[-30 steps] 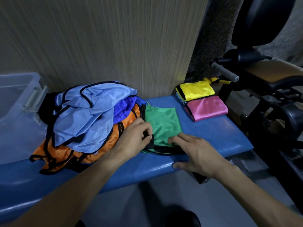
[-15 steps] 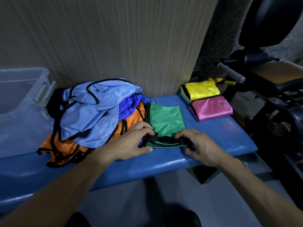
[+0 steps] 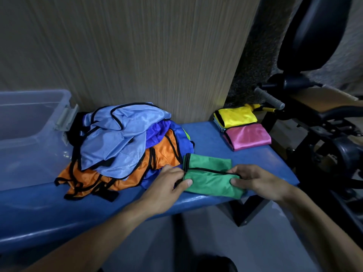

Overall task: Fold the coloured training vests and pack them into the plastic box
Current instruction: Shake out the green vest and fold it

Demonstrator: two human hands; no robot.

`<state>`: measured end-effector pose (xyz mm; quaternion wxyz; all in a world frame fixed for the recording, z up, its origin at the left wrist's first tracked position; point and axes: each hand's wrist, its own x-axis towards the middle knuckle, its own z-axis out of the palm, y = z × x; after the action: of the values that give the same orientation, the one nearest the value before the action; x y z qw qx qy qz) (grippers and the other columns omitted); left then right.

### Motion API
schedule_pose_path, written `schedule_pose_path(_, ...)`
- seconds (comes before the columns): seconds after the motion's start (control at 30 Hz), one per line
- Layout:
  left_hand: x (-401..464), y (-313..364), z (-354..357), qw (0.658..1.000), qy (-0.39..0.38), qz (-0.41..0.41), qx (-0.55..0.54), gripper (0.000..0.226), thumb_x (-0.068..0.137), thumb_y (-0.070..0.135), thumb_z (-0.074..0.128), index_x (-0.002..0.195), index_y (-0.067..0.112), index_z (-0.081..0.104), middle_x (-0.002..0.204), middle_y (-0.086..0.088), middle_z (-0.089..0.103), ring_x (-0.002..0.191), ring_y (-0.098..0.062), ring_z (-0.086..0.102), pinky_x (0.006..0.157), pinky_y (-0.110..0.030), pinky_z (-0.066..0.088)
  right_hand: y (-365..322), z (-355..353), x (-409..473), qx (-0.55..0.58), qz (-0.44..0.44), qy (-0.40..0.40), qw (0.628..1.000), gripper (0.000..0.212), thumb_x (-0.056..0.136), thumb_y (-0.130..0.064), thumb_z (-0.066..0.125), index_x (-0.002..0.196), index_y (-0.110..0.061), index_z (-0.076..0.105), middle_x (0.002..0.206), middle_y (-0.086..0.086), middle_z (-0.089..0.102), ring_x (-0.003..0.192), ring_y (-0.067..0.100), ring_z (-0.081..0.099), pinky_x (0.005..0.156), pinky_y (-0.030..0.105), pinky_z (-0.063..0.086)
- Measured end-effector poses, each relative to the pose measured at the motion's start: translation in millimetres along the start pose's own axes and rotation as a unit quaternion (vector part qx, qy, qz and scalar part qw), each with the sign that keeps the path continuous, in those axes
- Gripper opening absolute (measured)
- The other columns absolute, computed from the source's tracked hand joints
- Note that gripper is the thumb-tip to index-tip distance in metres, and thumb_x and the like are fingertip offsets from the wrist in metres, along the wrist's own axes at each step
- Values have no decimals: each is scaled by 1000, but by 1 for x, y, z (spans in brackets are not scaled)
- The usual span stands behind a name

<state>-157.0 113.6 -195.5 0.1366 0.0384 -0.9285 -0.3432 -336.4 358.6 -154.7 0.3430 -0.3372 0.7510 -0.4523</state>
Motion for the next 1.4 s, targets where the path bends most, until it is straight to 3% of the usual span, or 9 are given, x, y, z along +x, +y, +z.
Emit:
schedule_pose_path(0.2, 2, 12, 3, 998, 19, -51, -20, 39, 106, 37, 44, 76, 12, 47, 74, 3, 50, 88, -15, 47, 77, -32, 38, -19, 3, 4, -2, 51, 48, 998, 11, 100, -6, 60, 106, -5, 69, 88, 3, 70, 77, 10, 64, 61, 15, 48)
schedule_pose_path(0.37, 15, 21, 5, 990, 40, -127, -39, 46, 106, 40, 45, 68, 15, 38, 59, 6, 38, 56, -14, 36, 57, -36, 27, -16, 7, 28, -19, 77, 106, 991, 14, 103, -20, 57, 100, -15, 71, 94, 4, 73, 84, 14, 68, 79, 30, 54)
schedule_pose_path(0.43, 24, 21, 4, 985, 33, -163, -38, 48, 106, 40, 45, 65, 16, 36, 57, 6, 37, 53, -14, 35, 54, -35, 28, -15, 10, 40, -58, 83, 132, 986, 14, 103, -24, 57, 101, -18, 70, 97, 5, 73, 91, 19, 69, 89, 38, 54)
schedule_pose_path(0.67, 52, 15, -6, 971, -13, -238, 24, 55, 101, 43, 55, 57, 15, 38, 51, 3, 40, 48, -16, 38, 45, -31, 26, -8, 23, 58, -339, 96, 161, 922, 22, 104, -39, 44, 114, -23, 56, 110, 8, 67, 104, 32, 62, 85, 42, 51)
schedule_pose_path(0.8, 57, 16, -10, 970, -31, -187, 154, 36, 94, 48, 58, 80, 16, 49, 74, -1, 58, 75, -25, 59, 62, -38, 43, -7, 26, 58, -416, 89, 155, 892, 30, 106, -43, 38, 126, -26, 51, 122, 4, 49, 114, 31, 51, 92, 45, 47)
schedule_pose_path(0.93, 60, 16, -13, 973, 11, -29, 230, 29, 90, 40, 62, 113, 32, 46, 110, 12, 47, 103, -15, 53, 69, -35, 49, -7, 32, 61, -464, 30, 186, 866, 27, 104, -33, 43, 130, -32, 49, 123, -1, 42, 112, 27, 47, 94, 44, 45)
schedule_pose_path(1.03, 66, 12, -10, 974, -11, 43, 222, 21, 91, 31, 60, 111, 34, 55, 112, 16, 44, 110, -9, 47, 74, -35, 54, -5, 36, 64, -487, 2, 200, 851, 27, 100, -22, 49, 126, -31, 51, 118, -2, 44, 106, 27, 48, 86, 41, 46)
schedule_pose_path(1.2, 76, 9, -7, 981, -30, 15, 192, 23, 97, 46, 59, 115, 31, 57, 112, 16, 46, 111, -4, 45, 86, -31, 50, -4, 33, 64, -486, -29, 212, 847, 22, 98, -23, 52, 119, -29, 55, 111, -3, 49, 102, 27, 51, 85, 41, 47)
schedule_pose_path(1.4, 88, 13, -17, 982, -47, 37, 181, 11, 96, 40, 64, 95, 34, 55, 95, 16, 52, 97, -8, 51, 84, -34, 47, 0, 32, 64, -477, -34, 204, 854, 19, 101, -24, 47, 120, -27, 53, 113, -2, 48, 101, 26, 50, 87, 42, 47)
